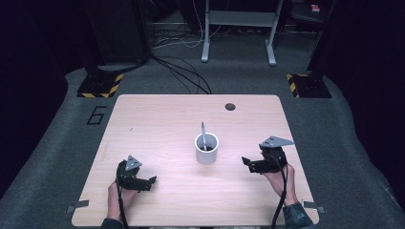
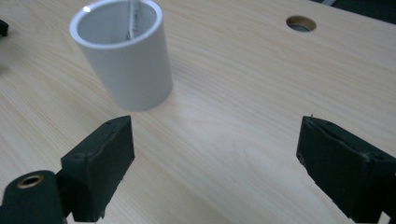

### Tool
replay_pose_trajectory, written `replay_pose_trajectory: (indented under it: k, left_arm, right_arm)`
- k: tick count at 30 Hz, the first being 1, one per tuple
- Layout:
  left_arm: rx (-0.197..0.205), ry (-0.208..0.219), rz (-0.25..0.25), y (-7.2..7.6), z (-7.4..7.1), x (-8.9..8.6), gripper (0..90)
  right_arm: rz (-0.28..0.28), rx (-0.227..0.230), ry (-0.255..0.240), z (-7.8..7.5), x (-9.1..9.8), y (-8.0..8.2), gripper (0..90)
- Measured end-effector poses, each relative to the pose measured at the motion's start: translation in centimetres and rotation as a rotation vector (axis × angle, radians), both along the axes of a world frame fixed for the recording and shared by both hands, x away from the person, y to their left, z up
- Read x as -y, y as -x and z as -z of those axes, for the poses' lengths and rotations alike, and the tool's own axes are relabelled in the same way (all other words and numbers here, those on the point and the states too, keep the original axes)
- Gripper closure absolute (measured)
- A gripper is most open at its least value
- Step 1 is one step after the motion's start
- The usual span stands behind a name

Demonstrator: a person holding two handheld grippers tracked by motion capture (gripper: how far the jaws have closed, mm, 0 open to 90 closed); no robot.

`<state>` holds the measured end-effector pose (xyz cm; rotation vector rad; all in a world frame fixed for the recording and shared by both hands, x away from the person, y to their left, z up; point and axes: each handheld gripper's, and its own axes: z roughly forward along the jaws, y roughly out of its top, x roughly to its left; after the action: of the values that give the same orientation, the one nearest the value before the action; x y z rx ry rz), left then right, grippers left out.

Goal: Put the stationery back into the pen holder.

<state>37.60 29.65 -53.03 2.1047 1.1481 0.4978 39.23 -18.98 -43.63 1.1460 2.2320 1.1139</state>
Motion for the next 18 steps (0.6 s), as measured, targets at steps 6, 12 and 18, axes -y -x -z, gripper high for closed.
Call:
replay_pose_trajectory:
  k: [6,12,18]
  left_arm:
    - [0.010,0.001,-0.005,0.0,0.1,0.1,0.8]
    - [0.000,-0.005,0.004,0.0,0.0,0.0,0.8]
    - [0.003,0.000,0.000,0.0,0.0,0.0,0.8]
  right_arm:
    - [0.078,-0.023,0.012,2.6,2.7,1.5,8.7]
    - [0.156,-0.065,0.033,5.7,4.9,2.6,7.7]
    - [0.212,-0.086,0.069,8.1,6.3,3.6,7.7]
